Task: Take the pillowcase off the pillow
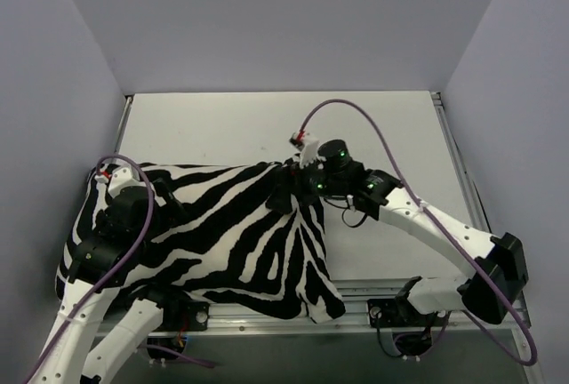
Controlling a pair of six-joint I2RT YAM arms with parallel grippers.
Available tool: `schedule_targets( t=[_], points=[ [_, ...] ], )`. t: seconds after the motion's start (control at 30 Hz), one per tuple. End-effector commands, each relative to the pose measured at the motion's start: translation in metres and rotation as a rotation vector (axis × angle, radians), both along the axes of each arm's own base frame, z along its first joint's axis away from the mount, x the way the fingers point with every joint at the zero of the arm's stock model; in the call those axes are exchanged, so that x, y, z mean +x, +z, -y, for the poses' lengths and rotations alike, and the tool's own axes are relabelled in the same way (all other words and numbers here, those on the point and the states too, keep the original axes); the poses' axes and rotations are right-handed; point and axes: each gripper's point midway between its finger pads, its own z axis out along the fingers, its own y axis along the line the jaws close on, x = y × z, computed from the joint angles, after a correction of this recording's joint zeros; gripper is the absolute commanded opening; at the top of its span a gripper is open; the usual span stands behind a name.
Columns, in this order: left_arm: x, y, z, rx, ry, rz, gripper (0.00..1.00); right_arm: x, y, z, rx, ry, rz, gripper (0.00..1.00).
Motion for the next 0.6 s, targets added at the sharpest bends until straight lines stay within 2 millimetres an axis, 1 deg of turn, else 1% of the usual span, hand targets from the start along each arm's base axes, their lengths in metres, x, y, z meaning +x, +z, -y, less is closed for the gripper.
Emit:
schedule_targets(
  t=[0.0,0.03,0.07,0.1,0.13,0.17,0.2,0.23,0.27,0.3,0.33,0.37,0.4,0.43,0.47,0.5,0.53,0.57],
  points=[
    [0.005,-0.02,0.013,-0.069,0.009,-0.044,0.94,-0.029,-0.004,-0.047,0.014,0.177,0.036,1.0],
    [0.005,-0.026,0.017,-0.089,0.006,-0.059,0.94,-0.035,-0.013,-0.053,-0.005,0.203,0.026,1.0],
    [0.008,-0.038,0.021,-0.092,0.001,-0.083,0.94,-0.041,-0.02,-0.059,-0.024,0.229,0.026,1.0],
    [0.009,-0.044,0.023,-0.101,-0.001,-0.096,0.94,-0.052,-0.037,-0.067,-0.057,0.264,-0.001,1.0],
    [0.012,-0.049,0.027,-0.12,0.001,-0.102,0.94,-0.058,-0.046,-0.069,-0.075,0.277,-0.01,0.97],
    [0.018,-0.06,0.037,-0.147,-0.019,-0.119,0.94,-0.062,-0.054,-0.077,-0.085,0.284,0.0,0.82],
    [0.022,-0.064,0.044,-0.183,-0.021,-0.128,0.94,-0.064,-0.061,-0.077,-0.098,0.281,-0.003,0.71],
    [0.027,-0.068,0.052,-0.211,-0.036,-0.136,0.94,-0.069,-0.074,-0.074,-0.124,0.277,-0.014,0.58],
    [0.04,-0.07,0.07,-0.266,-0.084,-0.137,0.94,-0.071,-0.08,-0.072,-0.141,0.268,-0.014,0.34],
    [0.048,-0.073,0.078,-0.283,-0.105,-0.139,0.94,-0.07,-0.087,-0.069,-0.164,0.241,-0.013,0.23],
    [0.057,-0.075,0.084,-0.291,-0.115,-0.134,0.94,-0.077,-0.096,-0.065,-0.188,0.237,-0.022,0.12],
    [0.074,-0.084,0.092,-0.291,-0.124,-0.142,0.94,-0.078,-0.099,-0.062,-0.199,0.223,-0.022,0.0],
    [0.083,-0.087,0.097,-0.292,-0.135,-0.144,0.94,-0.08,-0.094,-0.059,-0.191,0.208,-0.009,0.0],
    [0.095,-0.087,0.103,-0.289,-0.15,-0.133,0.94,-0.08,-0.094,-0.056,-0.192,0.175,-0.005,0.0],
    [0.113,-0.098,0.112,-0.292,-0.163,-0.142,0.94,-0.084,-0.099,-0.05,-0.2,0.16,-0.012,0.0],
    [0.121,-0.1,0.122,-0.313,-0.196,-0.146,0.94,-0.084,-0.087,-0.046,-0.172,0.137,0.004,0.0],
    [0.136,-0.089,0.133,-0.332,-0.223,-0.117,0.94,-0.085,-0.084,-0.043,-0.156,0.105,-0.007,0.0],
    [0.152,-0.095,0.146,-0.34,-0.248,-0.111,0.94,-0.086,-0.088,-0.036,-0.164,0.074,-0.011,0.0]
  ],
)
